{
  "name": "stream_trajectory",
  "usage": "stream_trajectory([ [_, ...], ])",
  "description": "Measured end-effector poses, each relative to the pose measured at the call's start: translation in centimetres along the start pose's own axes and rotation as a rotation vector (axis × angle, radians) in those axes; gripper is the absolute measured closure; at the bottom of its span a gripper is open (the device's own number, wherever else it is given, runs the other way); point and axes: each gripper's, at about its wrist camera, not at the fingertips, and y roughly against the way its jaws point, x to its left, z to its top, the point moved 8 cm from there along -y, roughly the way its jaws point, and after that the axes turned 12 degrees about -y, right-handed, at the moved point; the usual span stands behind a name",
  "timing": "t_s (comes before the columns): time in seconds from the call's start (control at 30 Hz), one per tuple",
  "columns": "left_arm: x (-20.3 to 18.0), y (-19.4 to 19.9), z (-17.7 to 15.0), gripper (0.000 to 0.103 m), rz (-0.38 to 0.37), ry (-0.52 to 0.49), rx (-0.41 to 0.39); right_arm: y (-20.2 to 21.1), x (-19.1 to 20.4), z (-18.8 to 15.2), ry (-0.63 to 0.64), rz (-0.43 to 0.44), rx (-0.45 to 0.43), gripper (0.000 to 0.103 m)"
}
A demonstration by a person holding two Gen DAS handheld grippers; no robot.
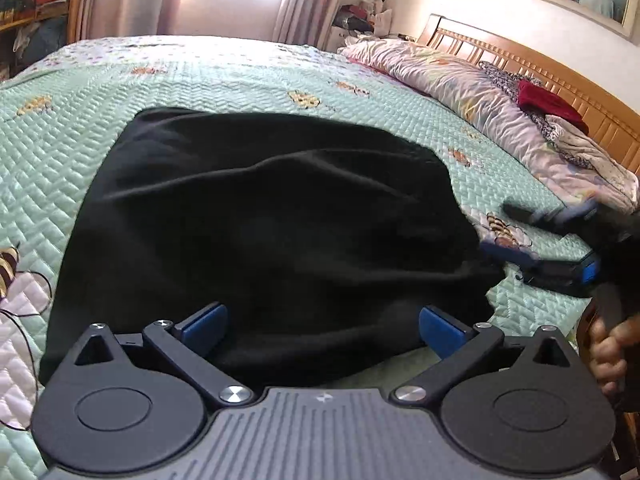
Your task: Fold clothes
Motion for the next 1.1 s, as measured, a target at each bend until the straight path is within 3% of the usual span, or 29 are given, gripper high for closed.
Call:
stream_trajectory([
  [0.07,-0.2,1.0,0.6,0.005,0.000,-0.009,-0.044,-0.4,-0.6,0.1,0.005,-0.035,0.011,0.056],
  [0.17,-0.4,2.3,1.5,0.001,0.028,-0.080,-0.121,-0.5,0.6,0.0,0.043,-0.081,0.002,0.054],
  [0.27,0.6,-0.8,-0.6,0.003,0.004,-0.036,0.025,-0.6,3.3,-0.3,0.127,-0.079,-0.024,0.050],
  [0.37,0.2,-1.0,-1.2,0.001,0.011,-0.070,0.004,-1.3,4.5,-0.5,0.155,-0.056,-0.028,0.047],
  [0.43,-0.4,-0.8,-1.3,0.001,0.008,-0.107,0.020,-2.0,2.6,-0.9,0.138,-0.111,0.001,0.048],
  [0.53,-0.1,0.1,-1.3,0.003,-0.013,-0.079,0.015,-1.4,0.3,-0.8,0.100,-0.127,-0.008,0.085],
  [0.57,0.0,0.5,-1.2,0.005,-0.016,-0.071,0.012,-1.2,-0.5,-0.8,0.087,-0.132,-0.011,0.087],
  [0.63,0.0,1.4,-0.4,0.007,-0.014,-0.054,-0.009,-0.6,-0.9,-0.6,0.063,-0.137,-0.018,0.086],
  [0.77,-0.5,2.7,1.3,0.006,-0.029,-0.071,-0.088,0.6,1.5,-0.1,0.049,-0.051,-0.037,0.068],
  [0.87,0.0,0.5,-0.3,0.007,-0.050,-0.015,-0.006,0.2,1.7,-0.4,0.030,0.009,0.008,0.067],
  [0.9,0.3,-0.5,-1.1,0.007,-0.063,0.016,0.034,-0.4,0.8,-0.9,0.037,-0.018,0.033,0.067],
  [0.93,0.4,-0.7,-1.5,0.006,-0.069,0.019,0.029,-0.9,-0.1,-1.5,0.044,-0.046,0.058,0.069],
  [1.0,0.2,-0.8,-2.1,0.003,-0.075,-0.006,0.022,-1.0,-1.8,-2.2,0.045,-0.068,0.061,0.100],
  [1.1,-0.2,-0.6,-1.9,0.003,-0.058,-0.031,0.036,-0.4,-3.1,-2.0,-0.051,-0.027,0.048,0.103],
])
